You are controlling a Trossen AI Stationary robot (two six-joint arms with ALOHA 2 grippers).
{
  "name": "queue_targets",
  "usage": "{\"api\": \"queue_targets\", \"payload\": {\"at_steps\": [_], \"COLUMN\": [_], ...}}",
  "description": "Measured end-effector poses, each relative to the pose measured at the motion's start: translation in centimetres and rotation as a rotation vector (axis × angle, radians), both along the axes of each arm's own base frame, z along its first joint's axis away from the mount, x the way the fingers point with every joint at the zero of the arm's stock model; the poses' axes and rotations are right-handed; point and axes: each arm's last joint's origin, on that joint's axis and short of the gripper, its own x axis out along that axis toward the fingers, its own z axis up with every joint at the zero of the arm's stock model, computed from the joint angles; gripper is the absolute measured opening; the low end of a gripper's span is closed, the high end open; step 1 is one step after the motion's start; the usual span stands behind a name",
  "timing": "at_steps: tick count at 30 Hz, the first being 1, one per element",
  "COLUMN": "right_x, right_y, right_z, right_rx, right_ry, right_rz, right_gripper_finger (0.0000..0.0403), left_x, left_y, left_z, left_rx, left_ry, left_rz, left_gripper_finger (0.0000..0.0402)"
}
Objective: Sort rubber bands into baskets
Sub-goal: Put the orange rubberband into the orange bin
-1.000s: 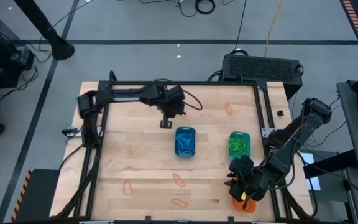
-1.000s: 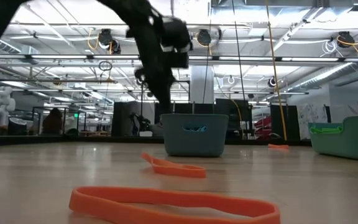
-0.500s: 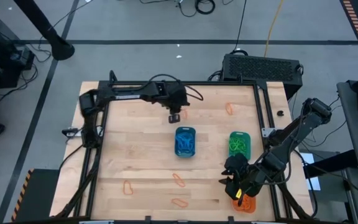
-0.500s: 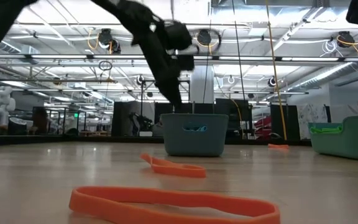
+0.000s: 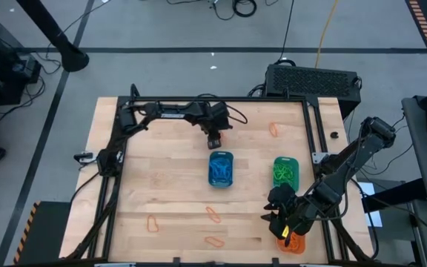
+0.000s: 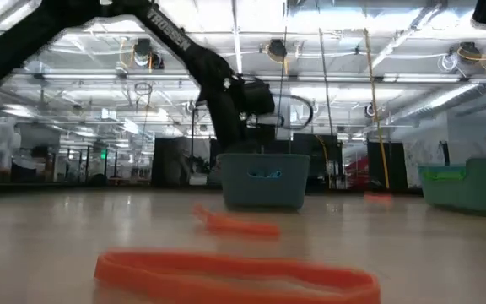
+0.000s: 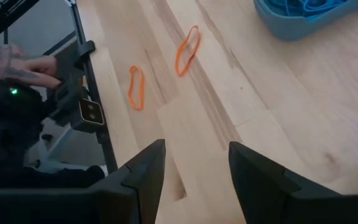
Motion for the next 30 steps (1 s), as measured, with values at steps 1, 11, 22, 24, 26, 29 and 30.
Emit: {"api": "queue_targets", "payload": {"at_steps": [1, 11, 22, 24, 26, 29, 30], "right_x": [0.0, -0.1, -0.1, -0.1, -0.1, -0.1, -0.1], "right_y": [0.0, -0.1, -0.1, -0.1, -0.1, -0.1, -0.1], "right_z": [0.0, -0.1, -0.1, -0.1, -0.1, -0.1, -0.1], "right_rx": [-0.004, -0.02, -0.016, -0.012, -0.014, -0.024, -0.028], "right_ry": [-0.001, 0.009, 0.01, 0.01, 0.01, 0.009, 0.008], "right_rz": [0.005, 0.012, 0.007, 0.003, 0.004, 0.016, 0.02], "right_gripper_finger": [0.0169, 0.0169, 0.0169, 0.0169, 0.0169, 0.0169, 0.0169], "left_x": [0.1, 0.1, 0.2, 0.0, -0.2, -0.6, -0.9], "left_y": [0.1, 0.1, -1.4, -1.9, -2.4, -2.6, -2.7], "left_z": [-0.3, -0.7, -0.4, 0.1, 1.2, 4.2, 5.1], "left_rx": [-0.006, 0.004, -0.049, -0.124, -0.174, -0.185, -0.18], "left_ry": [0.005, 0.053, 0.074, 0.065, 0.053, -0.008, -0.021], "left_rz": [0.003, 0.034, 0.035, 0.021, 0.021, 0.007, 0.006], "left_gripper_finger": [0.0144, 0.0124, 0.0006, 0.0004, 0.0004, 0.0003, 0.0003]}}
